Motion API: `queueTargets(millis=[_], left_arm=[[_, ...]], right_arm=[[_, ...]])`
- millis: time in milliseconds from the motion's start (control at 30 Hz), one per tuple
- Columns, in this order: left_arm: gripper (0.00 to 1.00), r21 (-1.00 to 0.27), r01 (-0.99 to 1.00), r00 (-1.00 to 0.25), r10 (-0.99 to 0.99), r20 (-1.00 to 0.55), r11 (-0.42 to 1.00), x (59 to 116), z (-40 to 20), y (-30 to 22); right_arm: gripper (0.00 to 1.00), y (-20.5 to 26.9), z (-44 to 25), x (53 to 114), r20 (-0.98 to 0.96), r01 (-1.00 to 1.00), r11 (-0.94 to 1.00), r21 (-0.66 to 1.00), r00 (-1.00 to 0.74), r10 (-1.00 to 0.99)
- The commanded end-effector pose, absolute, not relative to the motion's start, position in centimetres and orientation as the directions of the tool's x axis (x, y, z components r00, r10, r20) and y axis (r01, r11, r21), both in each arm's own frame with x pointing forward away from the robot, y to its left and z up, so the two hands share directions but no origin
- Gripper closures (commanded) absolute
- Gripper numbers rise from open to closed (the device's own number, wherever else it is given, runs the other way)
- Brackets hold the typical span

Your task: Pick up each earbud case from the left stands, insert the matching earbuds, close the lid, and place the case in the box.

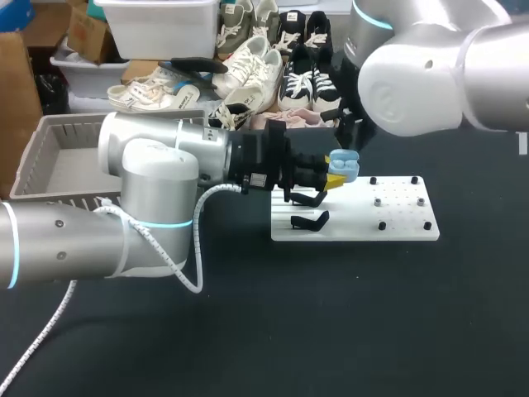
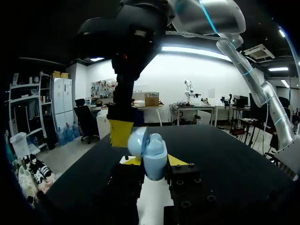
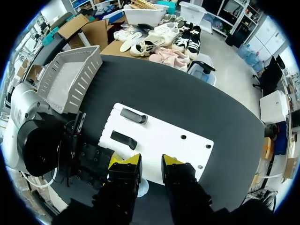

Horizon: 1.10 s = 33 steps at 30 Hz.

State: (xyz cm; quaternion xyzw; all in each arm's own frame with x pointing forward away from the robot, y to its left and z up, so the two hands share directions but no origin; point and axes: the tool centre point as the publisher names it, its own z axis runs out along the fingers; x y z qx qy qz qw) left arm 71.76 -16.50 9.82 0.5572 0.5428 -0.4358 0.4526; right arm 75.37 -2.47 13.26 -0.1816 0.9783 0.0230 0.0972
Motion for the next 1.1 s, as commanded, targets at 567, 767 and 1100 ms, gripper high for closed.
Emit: queueTargets(millis=[567,767,1100], left_arm=[[1.00,0.142,0.977,0.093,0.287,-0.954,0.157,73.3,13.5,-7.9],[1.00,0.227,0.917,0.082,0.403,-0.912,0.328,73.5,16.5,2.2],[1.00,0.206,0.863,-0.094,0.547,-0.832,0.461,74.2,15.0,13.6]], right_arm=[[0.73,-6.1,18.7,71.2,-0.391,-0.250,0.965,0.079,-0.898,-0.201],[0.73,-7.7,18.7,70.6,-0.387,-0.187,0.979,0.086,-0.911,-0.141],[0.73,-8.4,17.7,68.8,-0.340,-0.117,0.990,0.082,-0.937,-0.083]])
